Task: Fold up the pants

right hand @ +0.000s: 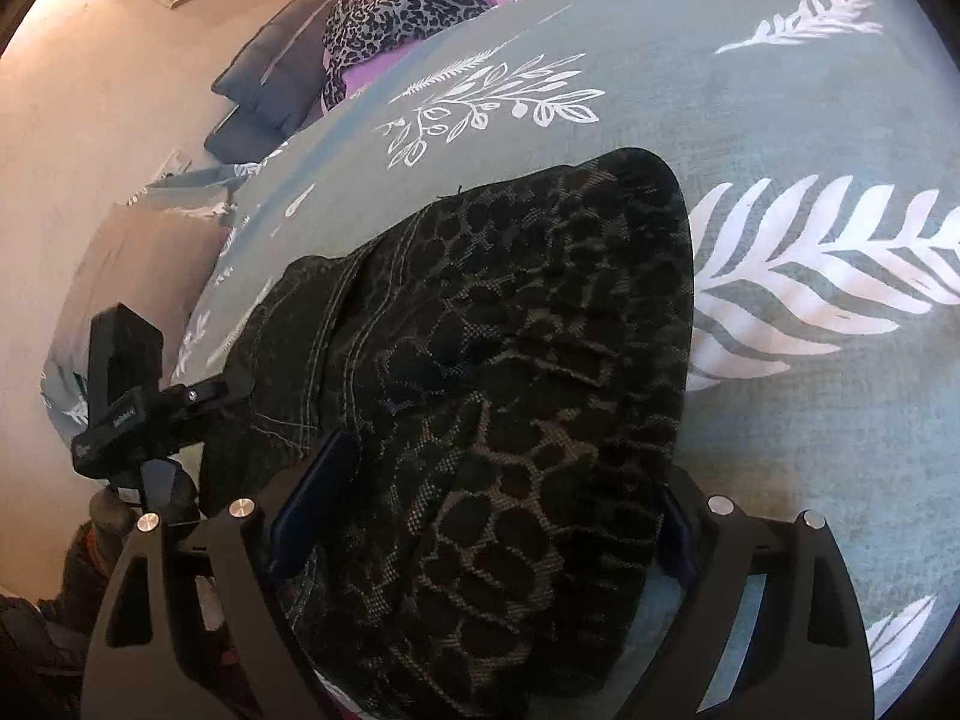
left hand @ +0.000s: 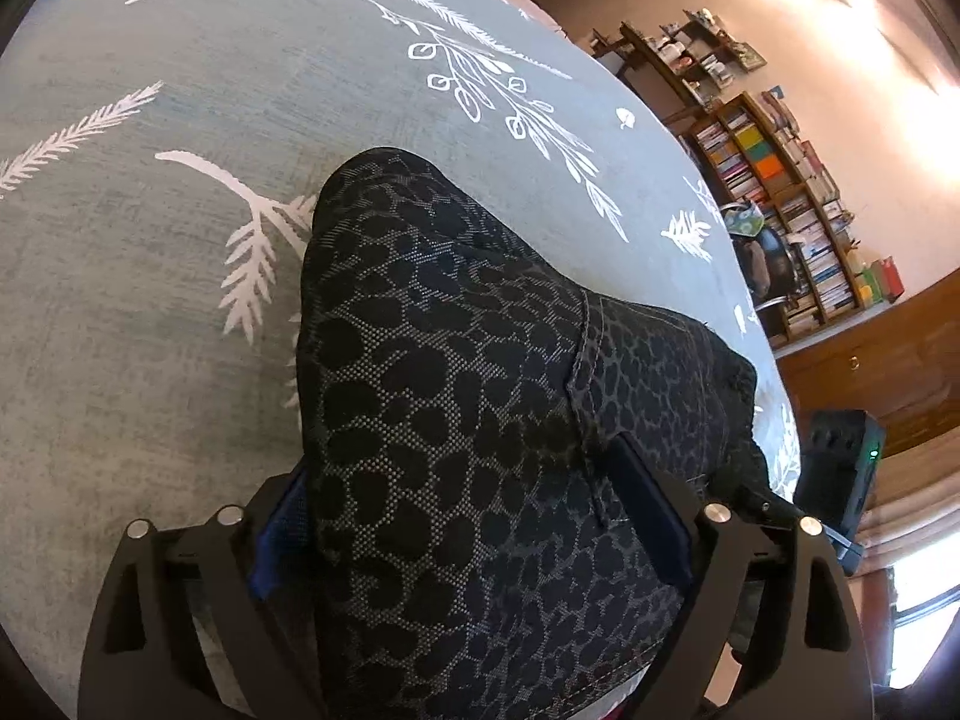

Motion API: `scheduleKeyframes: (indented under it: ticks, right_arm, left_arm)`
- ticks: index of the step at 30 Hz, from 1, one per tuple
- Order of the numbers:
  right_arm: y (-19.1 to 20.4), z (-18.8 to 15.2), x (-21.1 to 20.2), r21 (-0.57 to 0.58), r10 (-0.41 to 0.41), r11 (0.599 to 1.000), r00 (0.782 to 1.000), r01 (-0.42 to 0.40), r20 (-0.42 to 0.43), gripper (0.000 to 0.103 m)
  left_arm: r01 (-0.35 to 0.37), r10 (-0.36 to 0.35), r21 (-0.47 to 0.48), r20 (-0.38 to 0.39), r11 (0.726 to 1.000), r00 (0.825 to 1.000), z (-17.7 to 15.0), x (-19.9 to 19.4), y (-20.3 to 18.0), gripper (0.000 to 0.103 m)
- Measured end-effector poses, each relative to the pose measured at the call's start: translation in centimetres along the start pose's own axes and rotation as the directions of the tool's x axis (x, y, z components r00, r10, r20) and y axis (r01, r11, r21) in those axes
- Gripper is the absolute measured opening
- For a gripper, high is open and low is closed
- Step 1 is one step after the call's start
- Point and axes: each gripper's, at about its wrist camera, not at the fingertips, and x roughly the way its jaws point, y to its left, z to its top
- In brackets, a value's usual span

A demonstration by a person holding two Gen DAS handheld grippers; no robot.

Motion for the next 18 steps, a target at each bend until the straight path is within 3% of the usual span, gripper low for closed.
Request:
scheduleKeyframes:
  ticks: [4, 10, 12, 15, 18]
  right_arm:
    - [-0.1, 0.1, -0.2, 0.011, 0.01, 1.0, 1.0, -0.01, -0.001, 0.087]
    - [-0.3, 1.2, 0.7, 0.017, -0.002, 1.0, 1.0, 0.003, -0.011, 0.082]
    - [-0.1, 1.2, 0.6, 0.019, 0.005, 1.0, 1.0, -0.005, -0.01, 0.072]
    - [0.3, 0.6, -0.2, 0.005, 0.009, 1.0, 1.0, -0.009, -0.005, 0.054]
    - [0.4, 0.4, -1.1, 0.012, 0.029, 0.999, 0.999, -0.03, 0.019, 0.046]
  left_arm:
    - [0.001, -0.001, -0.021, 0.006, 1.0, 1.0, -0.3, -0.4, 0.3, 0.074]
    - [-0.001, 0.001, -0.009, -0.005, 1.0, 1.0, -0.4, -0.5, 0.5, 0.07]
    - [-0.005, 0.005, 0.001, -0.007, 1.0, 1.0, -0.4, -0.5, 0.5, 0.066]
    - [-0.004, 0.004, 0.003, 0.012, 1.0, 1.0, -0.6, -1.1, 0.4, 0.049]
    - [0.009, -0.01, 0.007, 0.028, 1.0, 1.0, -0.7, -1.7, 0.1, 0.041]
